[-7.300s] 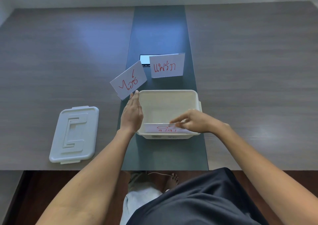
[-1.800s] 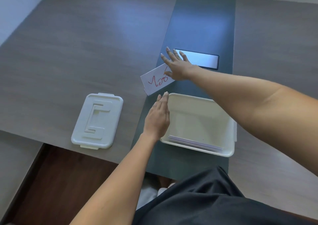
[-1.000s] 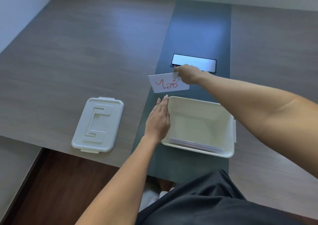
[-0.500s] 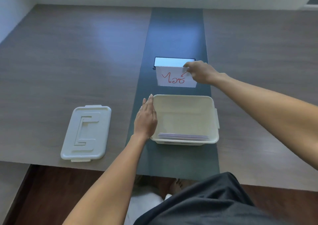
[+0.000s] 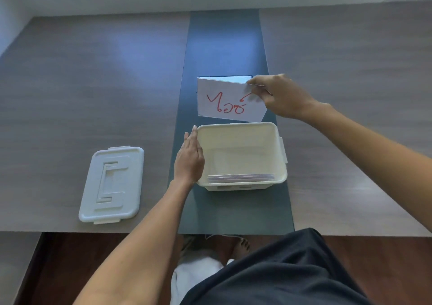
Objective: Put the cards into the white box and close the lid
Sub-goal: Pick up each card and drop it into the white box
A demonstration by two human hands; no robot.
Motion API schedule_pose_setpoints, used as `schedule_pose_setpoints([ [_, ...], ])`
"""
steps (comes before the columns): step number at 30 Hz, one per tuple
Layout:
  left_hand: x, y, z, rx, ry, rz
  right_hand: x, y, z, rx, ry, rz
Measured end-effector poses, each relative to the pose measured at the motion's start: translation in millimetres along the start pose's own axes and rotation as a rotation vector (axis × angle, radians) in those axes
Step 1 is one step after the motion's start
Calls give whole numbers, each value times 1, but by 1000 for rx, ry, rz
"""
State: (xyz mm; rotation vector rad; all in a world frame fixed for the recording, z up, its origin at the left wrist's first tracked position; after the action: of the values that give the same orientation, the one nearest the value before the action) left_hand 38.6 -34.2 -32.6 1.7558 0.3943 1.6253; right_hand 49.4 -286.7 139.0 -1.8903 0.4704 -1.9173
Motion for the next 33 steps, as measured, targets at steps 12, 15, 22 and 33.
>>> schedule_pose_setpoints([
  [12,-2,-4,2,4,-25,0,-33,13,-67,-91,-211,49],
  [15,-1,-1,1,-7,-25,6,-53,18,-79,-126,-297,-2],
  [22,-1,-1,1,-13,-16,17,-101,34,-100,-196,-447,8],
  [33,0,1,2,-26,-8,51,-113,33,-106,-205,-623,-45],
])
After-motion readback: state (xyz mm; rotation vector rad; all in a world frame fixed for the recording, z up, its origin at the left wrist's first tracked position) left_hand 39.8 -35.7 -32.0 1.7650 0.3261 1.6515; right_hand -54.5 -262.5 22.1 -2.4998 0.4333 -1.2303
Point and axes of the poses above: each hand's wrist, its own z-axis towards the middle knuckle, its own x-axis out of the back of the hand, y = z × x, the point moved 3 cm from there along z, towards the middle knuckle, and after that the axes turned 7 degrees about -x, right-handed, at the moved point
